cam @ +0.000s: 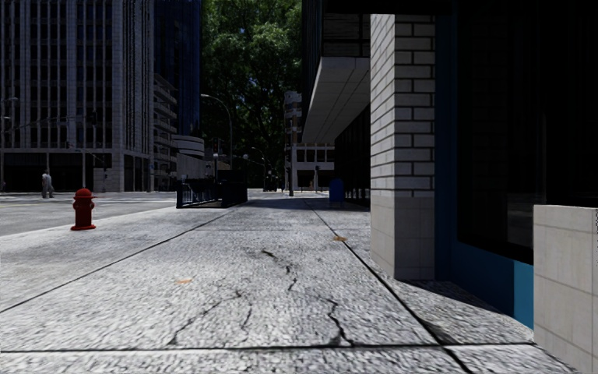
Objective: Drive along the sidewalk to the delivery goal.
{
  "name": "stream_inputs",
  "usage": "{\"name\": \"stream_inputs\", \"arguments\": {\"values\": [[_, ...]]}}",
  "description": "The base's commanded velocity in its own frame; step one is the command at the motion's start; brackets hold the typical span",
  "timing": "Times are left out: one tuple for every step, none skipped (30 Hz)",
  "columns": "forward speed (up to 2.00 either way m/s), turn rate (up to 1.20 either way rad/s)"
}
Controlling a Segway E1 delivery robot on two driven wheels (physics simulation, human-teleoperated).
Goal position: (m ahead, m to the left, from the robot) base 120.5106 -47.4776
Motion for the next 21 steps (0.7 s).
{"name": "stream_inputs", "arguments": {"values": [[2.0,0.0],[2.0,0.0],[2.0,0.0],[2.0,0.0],[2.0,0.0],[2.0,0.0],[2.0,0.0],[2.0,0.0],[2.0,0.0],[2.0,0.0],[2.0,0.0],[2.0,0.0],[2.0,0.0],[2.0,0.0],[2.0,0.0],[2.0,0.0],[2.0,0.0],[2.0,0.0],[2.0,0.0],[2.0,0.0],[2.0,0.0]]}}
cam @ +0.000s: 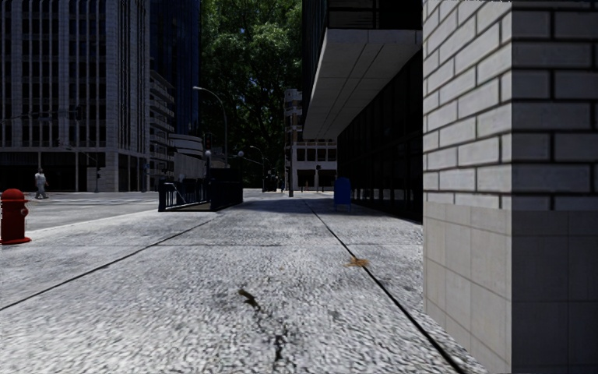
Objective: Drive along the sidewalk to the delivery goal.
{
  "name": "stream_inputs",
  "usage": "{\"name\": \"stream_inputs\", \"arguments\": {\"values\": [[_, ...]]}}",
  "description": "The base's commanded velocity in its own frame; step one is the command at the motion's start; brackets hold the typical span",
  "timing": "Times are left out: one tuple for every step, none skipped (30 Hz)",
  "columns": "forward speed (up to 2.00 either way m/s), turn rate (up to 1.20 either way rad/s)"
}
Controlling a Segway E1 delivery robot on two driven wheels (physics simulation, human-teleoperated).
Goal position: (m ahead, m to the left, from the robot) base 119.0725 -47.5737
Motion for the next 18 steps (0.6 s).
{"name": "stream_inputs", "arguments": {"values": [[2.0,0.0],[2.0,0.0],[2.0,0.0],[2.0,0.0],[2.0,0.0],[2.0,0.0],[2.0,0.0],[2.0,0.0],[2.0,0.0],[2.0,0.0],[2.0,0.0],[2.0,0.0],[2.0,0.0],[2.0,0.0],[2.0,0.0],[2.0,0.0],[2.0,0.0],[2.0,0.0]]}}
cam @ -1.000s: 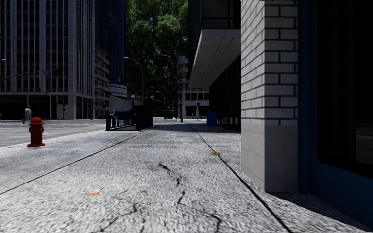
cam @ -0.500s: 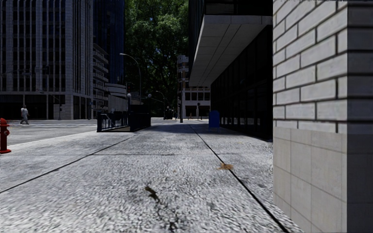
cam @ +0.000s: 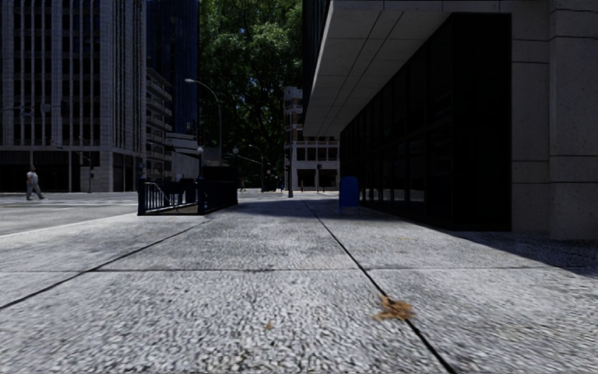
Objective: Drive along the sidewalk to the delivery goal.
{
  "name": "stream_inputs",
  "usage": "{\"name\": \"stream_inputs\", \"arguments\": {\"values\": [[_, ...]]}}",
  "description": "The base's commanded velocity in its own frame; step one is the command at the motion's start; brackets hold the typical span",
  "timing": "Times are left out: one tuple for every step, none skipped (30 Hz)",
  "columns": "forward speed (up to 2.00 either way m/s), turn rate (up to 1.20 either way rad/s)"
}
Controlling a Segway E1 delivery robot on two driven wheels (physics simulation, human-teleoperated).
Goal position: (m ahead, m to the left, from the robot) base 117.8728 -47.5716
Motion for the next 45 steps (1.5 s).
{"name": "stream_inputs", "arguments": {"values": [[2.0,0.0],[2.0,0.0],[2.0,0.0],[2.0,0.0],[2.0,0.0],[2.0,0.0],[2.0,0.0],[2.0,0.0],[2.0,0.0],[2.0,0.0],[2.0,0.0],[2.0,0.0],[2.0,0.0],[2.0,0.0],[2.0,0.0],[2.0,0.0],[2.0,0.0],[2.0,0.0],[2.0,0.0],[2.0,0.0],[2.0,0.0],[2.0,0.0],[2.0,0.0],[2.0,0.0],[2.0,0.0],[2.0,0.0],[2.0,0.0],[2.0,0.0],[2.0,0.0],[2.0,0.0],[2.0,0.0],[2.0,0.0],[2.0,0.0],[2.0,0.0],[2.0,0.0],[2.0,0.0],[2.0,0.0],[2.0,0.0],[2.0,0.0],[2.0,0.0],[2.0,0.0],[2.0,0.0],[2.0,0.0],[2.0,0.0],[2.0,0.0]]}}
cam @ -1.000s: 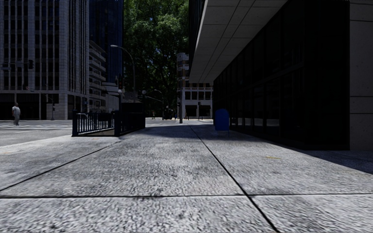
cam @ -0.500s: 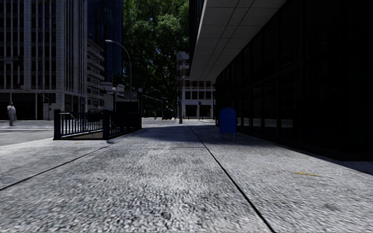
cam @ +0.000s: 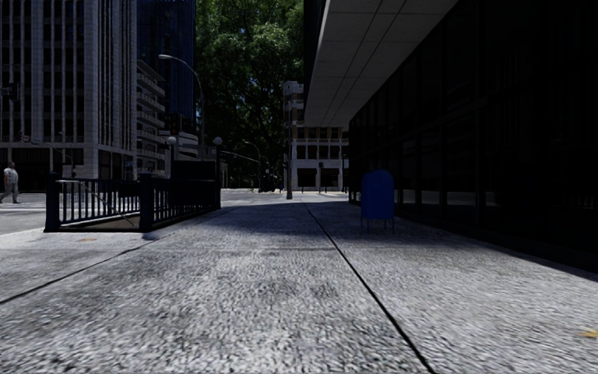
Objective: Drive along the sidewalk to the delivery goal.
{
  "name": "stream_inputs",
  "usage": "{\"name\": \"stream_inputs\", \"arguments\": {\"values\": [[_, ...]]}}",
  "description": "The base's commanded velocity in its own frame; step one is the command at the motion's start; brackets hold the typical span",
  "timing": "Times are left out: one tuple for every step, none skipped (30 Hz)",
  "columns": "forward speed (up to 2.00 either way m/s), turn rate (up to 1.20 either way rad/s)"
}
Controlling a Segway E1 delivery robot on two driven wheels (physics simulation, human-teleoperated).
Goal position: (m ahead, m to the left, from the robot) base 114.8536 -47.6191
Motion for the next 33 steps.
{"name": "stream_inputs", "arguments": {"values": [[2.0,0.0],[2.0,0.0],[2.0,0.0],[2.0,0.0],[2.0,0.0],[2.0,0.0],[2.0,0.0],[2.0,0.0],[2.0,0.0],[2.0,0.0],[2.0,0.0],[2.0,0.0],[2.0,0.0],[2.0,0.0],[2.0,0.0],[2.0,0.0],[2.0,0.0],[2.0,0.0],[2.0,0.0],[2.0,0.0],[2.0,0.0],[2.0,0.0],[2.0,0.0],[2.0,0.0],[2.0,0.0],[2.0,0.0],[2.0,0.0],[2.0,0.0],[2.0,0.0],[2.0,0.0],[2.0,0.0],[2.0,0.0],[2.0,0.0]]}}
